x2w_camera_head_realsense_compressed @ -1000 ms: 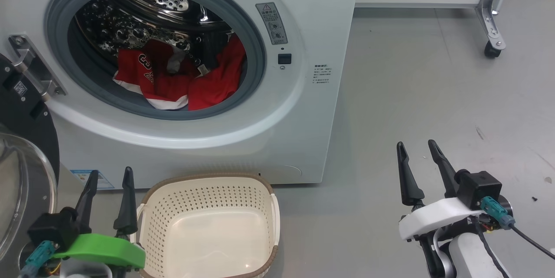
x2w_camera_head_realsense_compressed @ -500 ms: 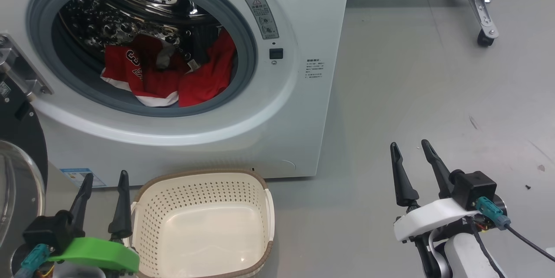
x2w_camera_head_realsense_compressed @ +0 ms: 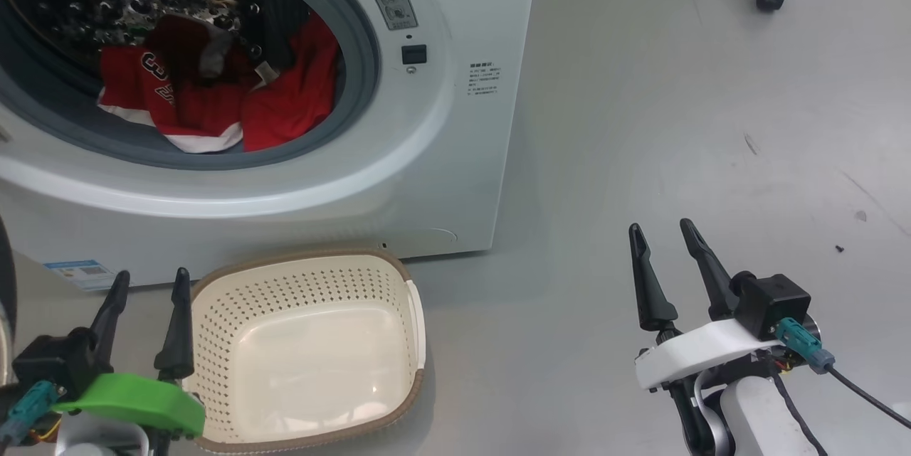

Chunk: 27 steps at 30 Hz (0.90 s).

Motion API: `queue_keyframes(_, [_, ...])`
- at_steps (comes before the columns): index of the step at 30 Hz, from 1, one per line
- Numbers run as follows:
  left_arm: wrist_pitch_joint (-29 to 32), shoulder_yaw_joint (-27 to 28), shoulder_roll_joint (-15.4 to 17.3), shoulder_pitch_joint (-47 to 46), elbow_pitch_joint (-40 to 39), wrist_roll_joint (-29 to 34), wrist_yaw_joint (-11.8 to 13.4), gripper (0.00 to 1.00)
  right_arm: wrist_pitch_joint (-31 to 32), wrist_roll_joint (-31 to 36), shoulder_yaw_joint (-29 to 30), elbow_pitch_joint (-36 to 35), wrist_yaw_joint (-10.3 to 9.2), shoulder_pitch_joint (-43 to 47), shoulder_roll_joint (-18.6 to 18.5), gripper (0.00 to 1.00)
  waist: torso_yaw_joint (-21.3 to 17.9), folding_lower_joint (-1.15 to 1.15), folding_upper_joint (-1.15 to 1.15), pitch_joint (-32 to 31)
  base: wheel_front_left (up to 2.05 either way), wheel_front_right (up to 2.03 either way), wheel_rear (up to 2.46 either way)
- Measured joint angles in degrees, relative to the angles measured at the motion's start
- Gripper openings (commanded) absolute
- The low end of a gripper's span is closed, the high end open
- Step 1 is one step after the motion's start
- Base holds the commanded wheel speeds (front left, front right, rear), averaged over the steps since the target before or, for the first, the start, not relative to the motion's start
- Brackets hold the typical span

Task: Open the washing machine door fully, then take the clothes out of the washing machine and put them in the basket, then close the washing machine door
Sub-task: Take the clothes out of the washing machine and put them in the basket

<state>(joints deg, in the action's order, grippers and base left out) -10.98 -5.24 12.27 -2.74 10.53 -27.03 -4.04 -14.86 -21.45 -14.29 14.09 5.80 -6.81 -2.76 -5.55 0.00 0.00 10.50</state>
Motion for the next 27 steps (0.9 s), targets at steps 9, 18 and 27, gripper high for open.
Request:
queue_keyframes(9, [4.33,1.11,3.60,-5.95,-0.31,0.59,0.38,1.00,0.00,-0.71,-2.56,-1.70,-0.73,-1.53,-0.02,1.00,-2.55,0.00,0.00,5.45,0.00,0.00,0.00])
queue_keyframes(18, [9.39,2.74,7.39,-14.79,-0.11,1.15,1.09,1.00,0.00,-1.03,-4.86,-3.46,-1.45,-4.68,-0.03,1.00,-4.91,0.00,0.00,11.39,0.00,0.00,0.00])
queue_keyframes(27, [13.83,4.48,9.95,-24.54,2.27,1.51,3.07,1.00,0.00,-3.20,-6.88,-4.93,-2.99,-7.44,-0.05,1.00,-7.14,0.00,0.00,16.95,0.00,0.00,0.00])
